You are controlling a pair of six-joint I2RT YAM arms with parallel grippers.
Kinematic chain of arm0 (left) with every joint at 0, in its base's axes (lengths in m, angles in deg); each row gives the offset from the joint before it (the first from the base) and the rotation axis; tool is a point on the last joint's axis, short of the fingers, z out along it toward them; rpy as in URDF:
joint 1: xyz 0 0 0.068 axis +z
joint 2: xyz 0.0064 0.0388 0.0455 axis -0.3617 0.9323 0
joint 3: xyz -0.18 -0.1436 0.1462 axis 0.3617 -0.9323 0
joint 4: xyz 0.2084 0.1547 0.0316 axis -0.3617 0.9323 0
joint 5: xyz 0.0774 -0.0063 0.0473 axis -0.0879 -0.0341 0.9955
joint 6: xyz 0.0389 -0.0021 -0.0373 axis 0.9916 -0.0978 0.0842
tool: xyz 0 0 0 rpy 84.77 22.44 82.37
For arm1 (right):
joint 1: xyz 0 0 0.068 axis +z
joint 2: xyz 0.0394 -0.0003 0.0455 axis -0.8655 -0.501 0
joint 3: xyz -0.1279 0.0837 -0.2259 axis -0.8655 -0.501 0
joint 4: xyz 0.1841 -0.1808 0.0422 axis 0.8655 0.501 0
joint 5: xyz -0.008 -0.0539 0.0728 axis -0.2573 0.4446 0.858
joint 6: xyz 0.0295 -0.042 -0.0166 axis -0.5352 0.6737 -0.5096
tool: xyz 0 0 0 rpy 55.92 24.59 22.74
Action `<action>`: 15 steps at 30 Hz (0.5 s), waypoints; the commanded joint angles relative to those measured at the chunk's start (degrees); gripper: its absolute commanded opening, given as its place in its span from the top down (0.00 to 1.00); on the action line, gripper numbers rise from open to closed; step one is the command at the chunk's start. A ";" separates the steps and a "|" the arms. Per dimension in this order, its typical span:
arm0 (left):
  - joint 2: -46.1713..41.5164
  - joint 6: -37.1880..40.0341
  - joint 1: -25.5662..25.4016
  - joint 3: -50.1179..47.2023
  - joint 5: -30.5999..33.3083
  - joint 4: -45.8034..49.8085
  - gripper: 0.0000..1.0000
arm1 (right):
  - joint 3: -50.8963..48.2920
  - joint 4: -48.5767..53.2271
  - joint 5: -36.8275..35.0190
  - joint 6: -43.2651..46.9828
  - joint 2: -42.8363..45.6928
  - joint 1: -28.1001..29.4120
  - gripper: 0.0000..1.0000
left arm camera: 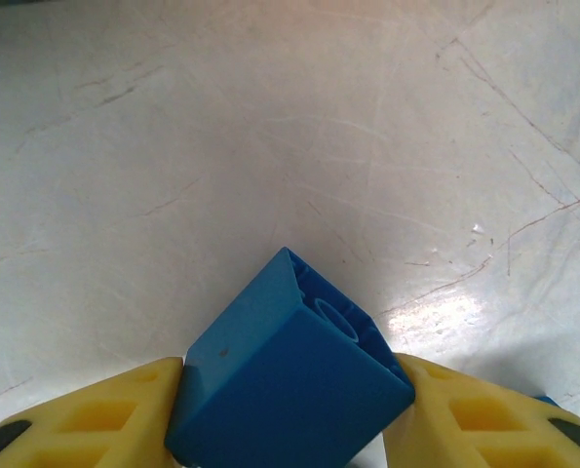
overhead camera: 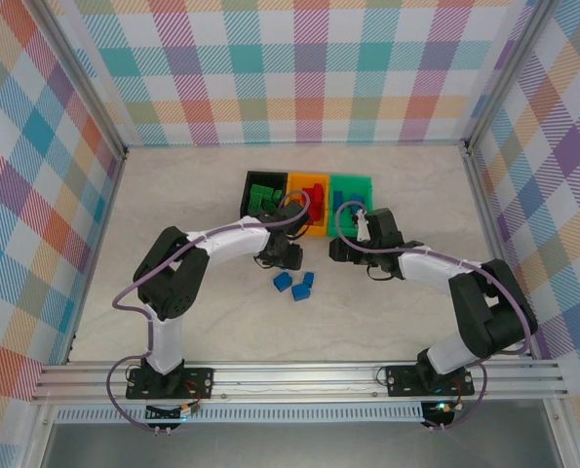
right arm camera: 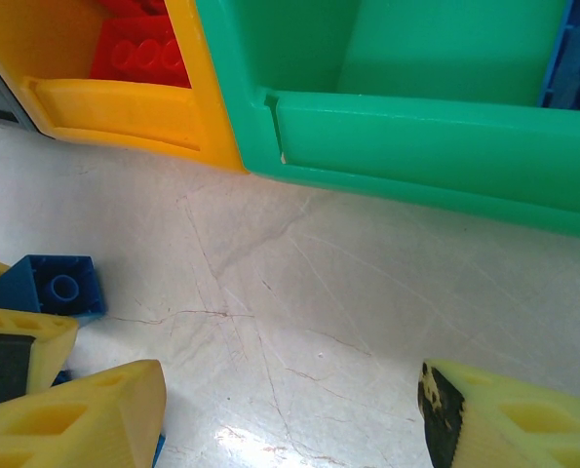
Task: Sort the legos into containers by color
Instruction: Pick up the lego from the center of the table.
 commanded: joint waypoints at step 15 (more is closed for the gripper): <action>-11.53 -1.13 -0.07 5.66 1.91 -3.27 0.53 | -3.26 -1.20 -10.23 -0.70 8.62 -0.06 0.29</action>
